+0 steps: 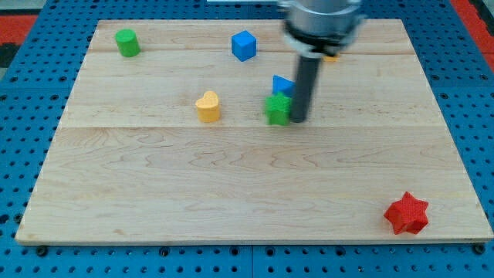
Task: Slide the red star towards up
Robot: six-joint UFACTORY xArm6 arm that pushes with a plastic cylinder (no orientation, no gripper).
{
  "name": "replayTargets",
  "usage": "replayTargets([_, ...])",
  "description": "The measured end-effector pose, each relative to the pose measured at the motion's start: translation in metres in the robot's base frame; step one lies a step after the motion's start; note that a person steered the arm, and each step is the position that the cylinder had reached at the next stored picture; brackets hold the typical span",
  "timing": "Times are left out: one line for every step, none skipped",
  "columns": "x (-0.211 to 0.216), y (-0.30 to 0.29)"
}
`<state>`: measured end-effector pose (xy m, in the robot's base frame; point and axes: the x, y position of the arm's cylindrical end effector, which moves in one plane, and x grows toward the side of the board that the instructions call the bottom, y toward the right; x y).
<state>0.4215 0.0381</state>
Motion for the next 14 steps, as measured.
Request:
replayTargets([0.021, 0.035])
replayTargets([0.124, 0.038])
replayTargets([0.195, 0.129])
replayTargets([0.196, 0.196])
replayTargets([0.196, 0.218])
replayTargets([0.158, 0.212])
replayTargets([0.080, 0.135])
replayTargets([0.108, 0.146])
replayTargets([0.169, 0.116])
replayTargets([0.124, 0.092])
replayTargets([0.064, 0.115])
replayTargets([0.059, 0.138])
replayTargets([0.118, 0.108])
replayTargets([0.075, 0.061])
